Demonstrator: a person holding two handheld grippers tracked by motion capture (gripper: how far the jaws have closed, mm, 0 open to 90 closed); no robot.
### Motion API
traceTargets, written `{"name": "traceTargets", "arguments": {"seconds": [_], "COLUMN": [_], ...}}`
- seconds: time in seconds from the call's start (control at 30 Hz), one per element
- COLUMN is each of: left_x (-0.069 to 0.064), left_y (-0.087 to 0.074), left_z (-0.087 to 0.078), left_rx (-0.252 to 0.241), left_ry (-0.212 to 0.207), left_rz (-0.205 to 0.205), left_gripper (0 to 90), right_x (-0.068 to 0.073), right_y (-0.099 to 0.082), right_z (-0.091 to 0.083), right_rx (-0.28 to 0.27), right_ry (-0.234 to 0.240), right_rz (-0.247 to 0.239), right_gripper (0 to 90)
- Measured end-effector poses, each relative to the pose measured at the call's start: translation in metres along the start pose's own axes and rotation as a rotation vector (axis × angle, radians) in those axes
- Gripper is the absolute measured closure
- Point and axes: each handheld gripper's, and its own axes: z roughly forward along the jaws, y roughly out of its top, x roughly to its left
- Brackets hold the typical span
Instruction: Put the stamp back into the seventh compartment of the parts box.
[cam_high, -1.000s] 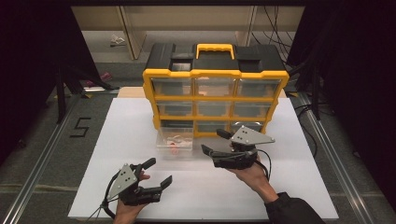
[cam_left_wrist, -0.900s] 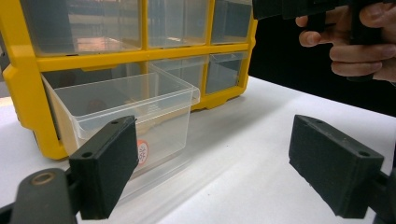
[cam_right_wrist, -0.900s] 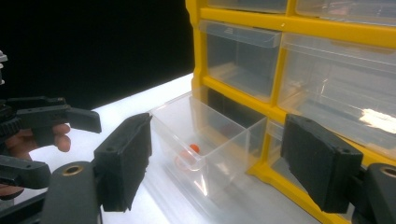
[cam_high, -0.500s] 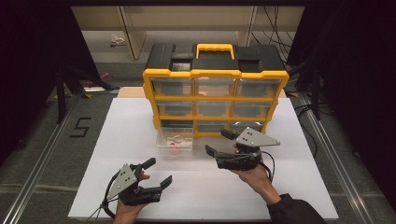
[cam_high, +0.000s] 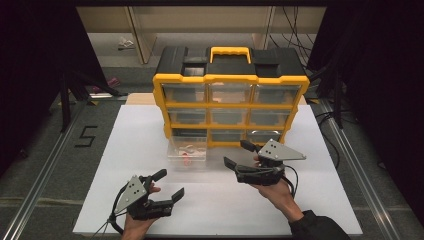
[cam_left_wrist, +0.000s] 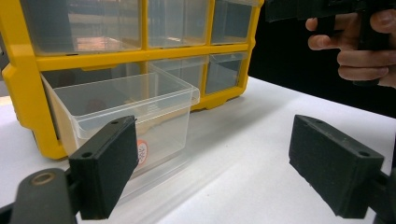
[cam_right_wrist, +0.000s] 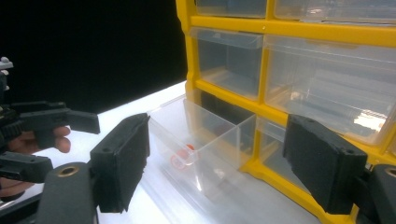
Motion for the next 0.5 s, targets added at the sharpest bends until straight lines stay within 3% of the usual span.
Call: {"name": "traceTargets", "arguments": {"seconds": [0.5], "left_x": [-0.0002], "left_y": [0.0001], "left_z": [0.0001], "left_rx": [0.0], "left_ry": [-0.001], "left_rz": [0.001], "left_gripper": [15.4], "right_x": [-0.0021], "right_y": [-0.0037], "right_z": [-0.0081], "right_rx": [-0.023], "right_ry": [-0.004], "right_rz": [0.002], "right_gripper": [21.4]}}
